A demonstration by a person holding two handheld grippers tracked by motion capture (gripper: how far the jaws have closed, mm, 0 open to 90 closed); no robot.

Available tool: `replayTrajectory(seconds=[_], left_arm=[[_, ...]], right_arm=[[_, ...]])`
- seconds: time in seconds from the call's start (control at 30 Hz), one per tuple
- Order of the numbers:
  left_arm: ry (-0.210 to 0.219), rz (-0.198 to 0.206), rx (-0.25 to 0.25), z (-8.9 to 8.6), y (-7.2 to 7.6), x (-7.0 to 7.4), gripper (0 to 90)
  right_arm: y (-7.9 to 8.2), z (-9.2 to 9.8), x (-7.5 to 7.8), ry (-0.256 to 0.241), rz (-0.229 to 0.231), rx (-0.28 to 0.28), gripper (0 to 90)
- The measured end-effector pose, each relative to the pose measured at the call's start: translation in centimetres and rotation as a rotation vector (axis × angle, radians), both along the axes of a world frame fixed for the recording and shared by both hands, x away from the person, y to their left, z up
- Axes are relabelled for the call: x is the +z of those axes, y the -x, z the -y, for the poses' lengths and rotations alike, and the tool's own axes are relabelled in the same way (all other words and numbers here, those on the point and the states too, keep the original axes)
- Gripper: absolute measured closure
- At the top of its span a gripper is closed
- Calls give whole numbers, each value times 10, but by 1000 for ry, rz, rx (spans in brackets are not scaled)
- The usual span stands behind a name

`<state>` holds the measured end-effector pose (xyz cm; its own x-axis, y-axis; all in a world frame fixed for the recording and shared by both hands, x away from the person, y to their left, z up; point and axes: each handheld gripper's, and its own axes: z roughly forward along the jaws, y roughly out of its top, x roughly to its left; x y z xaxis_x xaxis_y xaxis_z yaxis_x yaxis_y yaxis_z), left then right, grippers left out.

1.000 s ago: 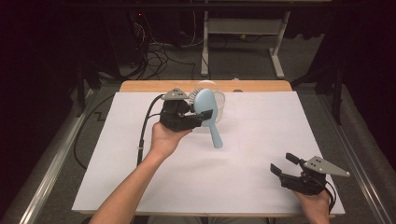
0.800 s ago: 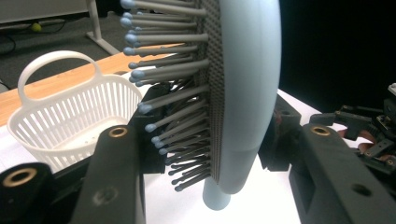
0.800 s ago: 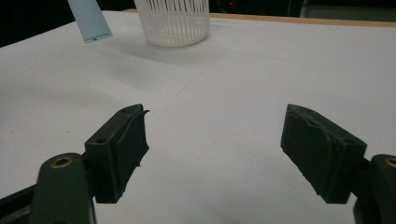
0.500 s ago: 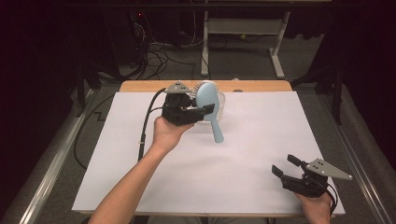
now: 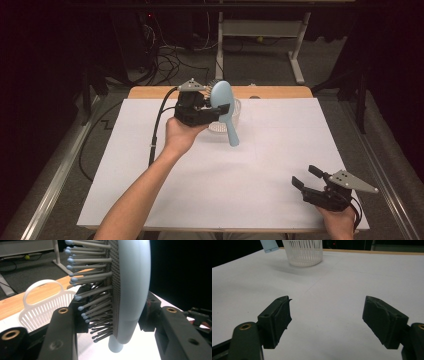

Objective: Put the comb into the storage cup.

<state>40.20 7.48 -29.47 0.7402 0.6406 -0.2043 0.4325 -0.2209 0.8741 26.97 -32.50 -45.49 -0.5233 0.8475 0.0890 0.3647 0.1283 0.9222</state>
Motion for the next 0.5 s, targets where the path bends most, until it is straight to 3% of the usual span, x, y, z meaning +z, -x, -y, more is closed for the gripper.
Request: replayTrajectory(seconds=[0.5], left_arm=[[-6,9,32,3,-17,13,516]], right_arm=[[0,0,0,-1,6,-6,229]])
